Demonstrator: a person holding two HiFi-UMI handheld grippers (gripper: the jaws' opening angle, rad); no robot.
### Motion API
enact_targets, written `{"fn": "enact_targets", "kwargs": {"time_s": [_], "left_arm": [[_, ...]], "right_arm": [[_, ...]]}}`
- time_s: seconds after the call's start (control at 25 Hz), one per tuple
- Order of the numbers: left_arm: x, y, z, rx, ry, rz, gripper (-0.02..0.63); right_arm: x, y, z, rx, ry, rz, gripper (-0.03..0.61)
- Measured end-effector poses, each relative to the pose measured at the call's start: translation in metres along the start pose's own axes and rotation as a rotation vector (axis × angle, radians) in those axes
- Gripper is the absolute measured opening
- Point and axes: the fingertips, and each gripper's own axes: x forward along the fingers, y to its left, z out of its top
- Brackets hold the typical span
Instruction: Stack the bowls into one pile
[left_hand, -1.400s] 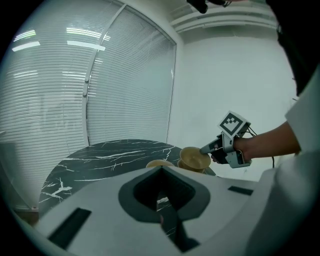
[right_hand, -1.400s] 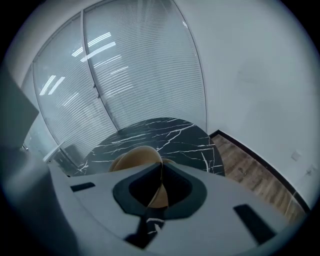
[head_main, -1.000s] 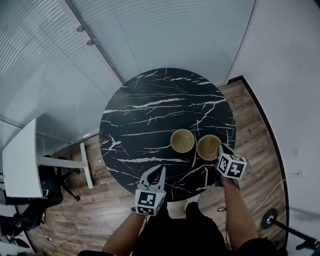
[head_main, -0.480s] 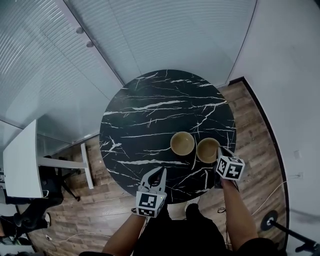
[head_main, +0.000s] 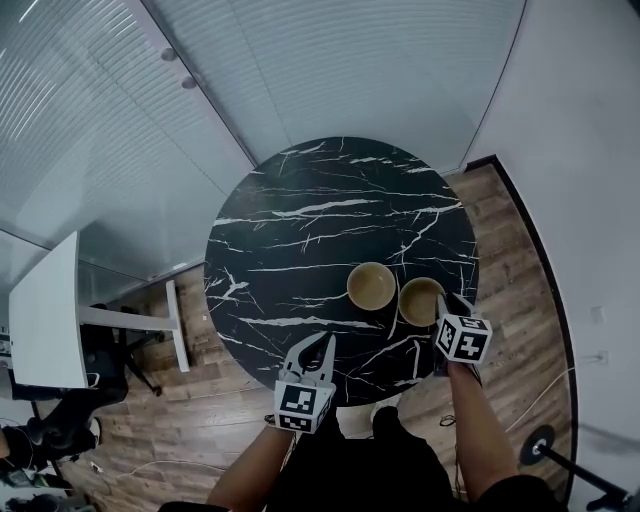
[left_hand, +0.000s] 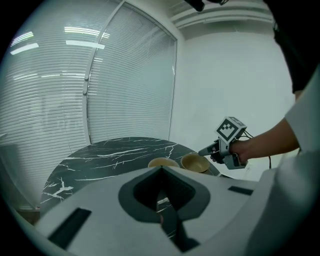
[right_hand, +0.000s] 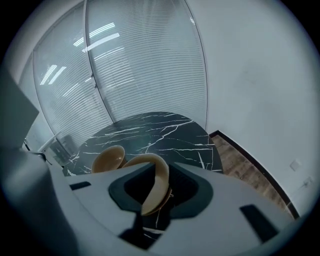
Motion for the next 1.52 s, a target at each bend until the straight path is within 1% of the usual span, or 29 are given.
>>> {"fn": "enact_targets", "kwargs": {"time_s": [0.04, 0.16, 0.36, 0.6, 0.76, 0.84, 0.96, 1.2, 1.52], "left_arm": [[-0.001, 0.004, -0.001, -0.008, 0.001, 0.010, 0.009], [-0.004, 0.015, -0.005, -0.043, 0.005, 0.038, 0.009], [-0.004, 0.019, -0.003, -0.032, 0.003, 0.044, 0.009], [-0.002, 0.012, 0.005, -0.024, -0.021, 0.037, 0.009], [-0.008, 0.028, 0.012, -0.050, -0.044, 0.080, 0.009], [-0.011, 0.036, 0.016, -0.041, -0.051, 0.096, 0.009], [-0.013, 0.041, 0.025, -0.032, -0.070, 0.105, 0.009], [-0.014, 0.035, 0.032, -0.044, -0.094, 0.091, 0.009], [-0.021, 0.034, 0.025, -0.043, -0.082, 0.082, 0.009]], "right_arm": [[0.000, 0.001, 0.001, -0.004, -0.007, 0.001, 0.103], [-0.003, 0.001, 0.005, -0.016, -0.029, -0.006, 0.112], [-0.011, 0.006, 0.013, -0.050, -0.061, 0.009, 0.110], [-0.028, 0.029, 0.028, -0.141, -0.117, 0.048, 0.086], [-0.044, 0.047, 0.041, -0.229, -0.158, 0.083, 0.058], [-0.051, 0.055, 0.046, -0.257, -0.173, 0.098, 0.039], [-0.060, 0.066, 0.050, -0.269, -0.187, 0.125, 0.011], [-0.068, 0.094, 0.051, -0.245, -0.212, 0.168, 0.011], [-0.066, 0.118, 0.043, -0.289, -0.195, 0.206, 0.011]]}}
